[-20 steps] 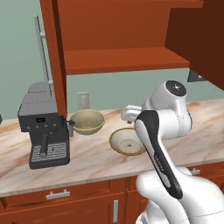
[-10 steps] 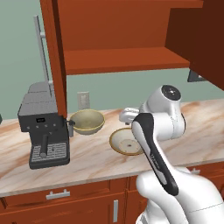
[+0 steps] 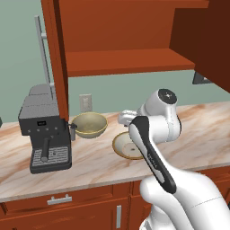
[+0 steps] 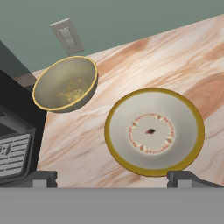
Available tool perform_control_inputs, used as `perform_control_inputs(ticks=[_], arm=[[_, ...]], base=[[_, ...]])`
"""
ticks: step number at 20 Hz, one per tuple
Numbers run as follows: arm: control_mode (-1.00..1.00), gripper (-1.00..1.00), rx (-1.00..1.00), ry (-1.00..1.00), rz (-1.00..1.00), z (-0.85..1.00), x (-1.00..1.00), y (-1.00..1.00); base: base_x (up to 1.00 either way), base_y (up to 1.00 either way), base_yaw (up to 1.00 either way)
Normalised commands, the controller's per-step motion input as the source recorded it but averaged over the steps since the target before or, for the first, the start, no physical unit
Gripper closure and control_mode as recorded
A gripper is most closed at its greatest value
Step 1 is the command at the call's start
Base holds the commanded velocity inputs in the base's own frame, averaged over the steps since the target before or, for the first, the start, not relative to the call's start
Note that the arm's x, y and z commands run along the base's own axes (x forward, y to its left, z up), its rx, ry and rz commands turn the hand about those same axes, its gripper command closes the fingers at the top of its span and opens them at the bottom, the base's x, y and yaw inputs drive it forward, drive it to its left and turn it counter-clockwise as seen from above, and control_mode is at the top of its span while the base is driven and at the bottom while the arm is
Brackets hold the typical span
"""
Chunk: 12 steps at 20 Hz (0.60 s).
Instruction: Open the cabinet. Pick the bowls from the counter and place them in the cabinet. Then close the cabinet.
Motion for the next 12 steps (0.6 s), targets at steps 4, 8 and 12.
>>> perform_control_inputs(ticks=[4, 8, 12], arm=[[-1.0, -1.0, 0.0, 0.0, 0.0, -0.14, 0.23, 0.09], [-1.0, -1.0, 0.0, 0.0, 0.0, -0.16, 0.2, 0.08], [-1.0, -1.0, 0.0, -0.03, 0.0, -0.11, 0.17, 0.08]], base=[[0.0, 0.0, 0.0], [0.0, 0.0, 0.0], [0.0, 0.0, 0.0]])
